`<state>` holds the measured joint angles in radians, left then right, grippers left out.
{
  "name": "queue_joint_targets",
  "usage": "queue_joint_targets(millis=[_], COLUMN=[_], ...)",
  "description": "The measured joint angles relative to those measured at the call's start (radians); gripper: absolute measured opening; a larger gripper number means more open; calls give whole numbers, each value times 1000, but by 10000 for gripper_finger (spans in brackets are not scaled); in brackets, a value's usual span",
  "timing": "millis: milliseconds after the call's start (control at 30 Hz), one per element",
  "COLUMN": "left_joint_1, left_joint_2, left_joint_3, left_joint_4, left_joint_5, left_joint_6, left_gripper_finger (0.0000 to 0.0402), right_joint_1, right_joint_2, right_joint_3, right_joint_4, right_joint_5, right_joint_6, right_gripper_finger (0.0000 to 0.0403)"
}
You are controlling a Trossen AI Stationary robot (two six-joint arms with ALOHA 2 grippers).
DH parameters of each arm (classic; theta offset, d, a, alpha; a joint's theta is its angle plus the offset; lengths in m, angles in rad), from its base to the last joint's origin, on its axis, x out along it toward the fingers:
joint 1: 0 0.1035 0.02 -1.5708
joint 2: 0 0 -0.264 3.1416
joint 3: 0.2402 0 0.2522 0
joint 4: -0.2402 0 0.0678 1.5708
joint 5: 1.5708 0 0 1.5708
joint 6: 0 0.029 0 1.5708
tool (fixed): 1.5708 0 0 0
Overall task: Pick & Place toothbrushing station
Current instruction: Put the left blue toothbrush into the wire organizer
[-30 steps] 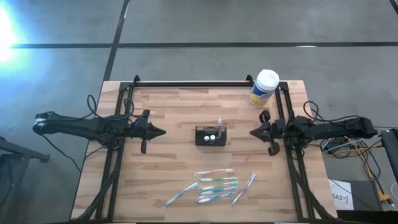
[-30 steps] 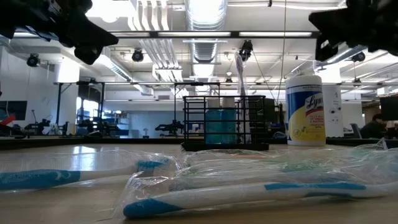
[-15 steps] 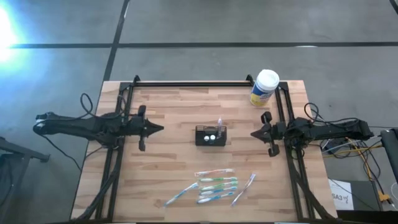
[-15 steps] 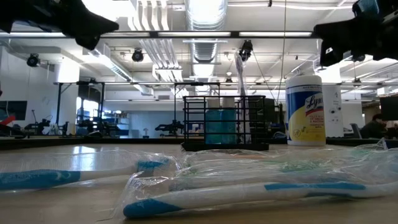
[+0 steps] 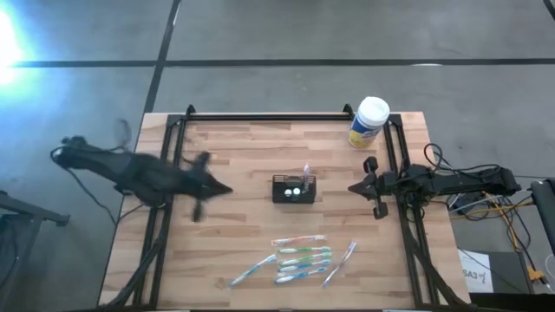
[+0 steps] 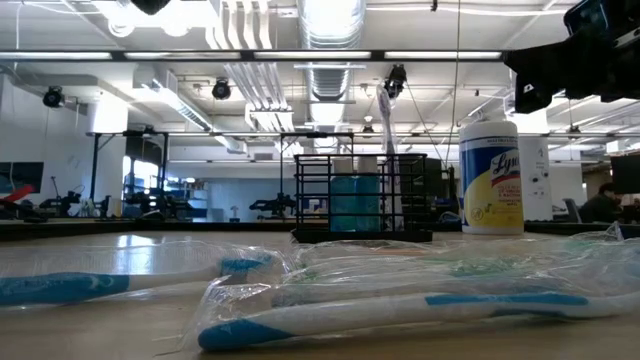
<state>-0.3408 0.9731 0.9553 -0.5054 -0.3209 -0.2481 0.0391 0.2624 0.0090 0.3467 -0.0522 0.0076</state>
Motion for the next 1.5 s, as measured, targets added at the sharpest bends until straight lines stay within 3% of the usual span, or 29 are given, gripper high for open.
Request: queue_joint_targets(millis=[167, 267, 467, 600, 800, 1067, 1300, 1500], left_joint_1=[-70, -83, -108, -131, -156, -194, -200, -198], left_joint_2=[343, 494, 777, 890, 949, 919, 905, 918], left_joint_3=[295, 466, 638, 714, 689, 481, 300, 274], left_joint_4=[-378, -477, -523, -494, -379, -222, 73, 51], left_joint_5=[-110, -121, 109, 160, 215, 236, 294, 277], left_joint_6=[-262, -393, -452, -437, -417, -566, -663, -689], left_gripper_finger=[16, 45, 133, 190, 234, 234, 234, 225], right_joint_1=[0, 0, 0, 0, 0, -1, -1, 0], right_joint_2=[1, 1, 0, -1, -4, -6, -5, -5], right_joint_3=[0, 0, 0, 0, 0, 0, 0, 0], right_joint_4=[0, 0, 0, 1, 22, 58, 61, 66], right_joint_5=[0, 0, -1, 0, 2, 27, 29, 33], right_joint_6=[0, 0, -8, -24, -51, -67, -67, -63], right_gripper_finger=[8, 8, 8, 8, 8, 8, 8, 8])
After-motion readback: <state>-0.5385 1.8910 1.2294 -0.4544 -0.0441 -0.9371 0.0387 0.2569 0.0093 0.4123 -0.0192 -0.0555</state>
